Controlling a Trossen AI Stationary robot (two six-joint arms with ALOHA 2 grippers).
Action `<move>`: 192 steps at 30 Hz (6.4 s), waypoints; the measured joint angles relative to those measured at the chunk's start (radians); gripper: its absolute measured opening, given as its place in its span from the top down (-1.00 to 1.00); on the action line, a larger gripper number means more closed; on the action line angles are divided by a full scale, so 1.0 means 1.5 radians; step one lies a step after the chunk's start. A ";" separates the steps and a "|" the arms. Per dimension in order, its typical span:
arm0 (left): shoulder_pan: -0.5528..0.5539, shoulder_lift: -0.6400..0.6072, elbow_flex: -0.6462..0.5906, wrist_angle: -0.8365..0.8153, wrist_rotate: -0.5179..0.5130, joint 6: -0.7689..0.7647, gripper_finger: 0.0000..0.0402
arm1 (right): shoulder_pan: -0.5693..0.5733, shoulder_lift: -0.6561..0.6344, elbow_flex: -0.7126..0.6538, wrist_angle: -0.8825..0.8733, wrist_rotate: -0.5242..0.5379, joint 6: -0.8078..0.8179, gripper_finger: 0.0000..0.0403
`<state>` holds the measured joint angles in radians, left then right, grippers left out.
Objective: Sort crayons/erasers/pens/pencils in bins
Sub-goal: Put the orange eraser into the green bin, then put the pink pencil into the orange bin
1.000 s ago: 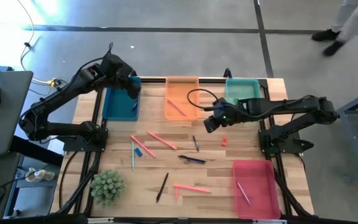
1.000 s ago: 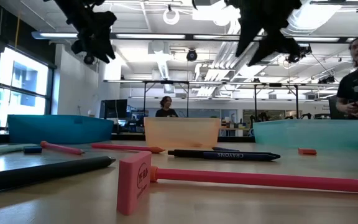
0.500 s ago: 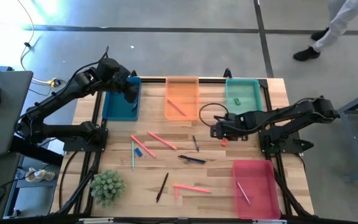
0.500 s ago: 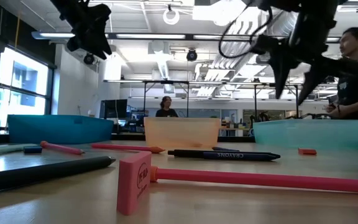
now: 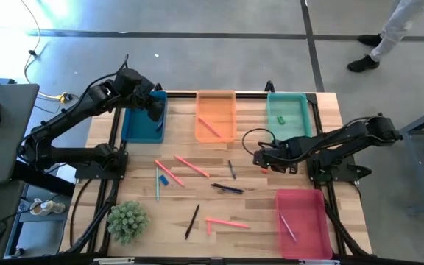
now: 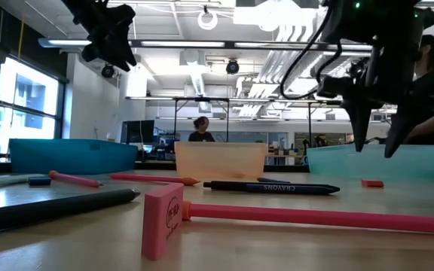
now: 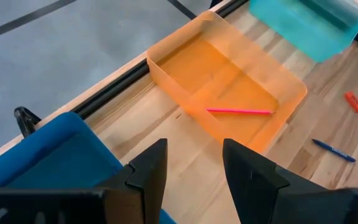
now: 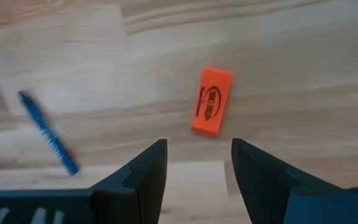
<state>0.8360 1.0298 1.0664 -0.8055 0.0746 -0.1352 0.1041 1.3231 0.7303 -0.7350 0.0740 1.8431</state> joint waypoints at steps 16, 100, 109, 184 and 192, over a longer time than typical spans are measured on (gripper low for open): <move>0.000 0.000 0.000 0.001 0.000 0.003 0.29 | -0.053 0.107 -0.005 0.042 -0.040 -0.064 0.15; -0.159 0.001 -0.001 -0.009 0.000 -0.067 0.29 | -0.641 0.042 0.048 -0.057 0.014 -0.846 0.71; -0.244 0.017 -0.001 -0.009 0.000 -0.066 0.29 | -0.672 0.106 0.048 -0.056 0.001 -0.901 0.71; -0.516 0.565 0.108 0.168 -0.055 0.149 -0.05 | -0.447 -0.285 0.048 0.035 0.067 -0.675 0.31; -0.519 0.565 0.105 0.174 -0.072 0.166 -0.05 | -0.447 -0.284 0.048 0.034 0.070 -0.675 0.31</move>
<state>0.0578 1.8772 1.2240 -0.5448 -0.0334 0.1135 -0.5671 0.8974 0.8028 -0.6833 0.1795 0.8308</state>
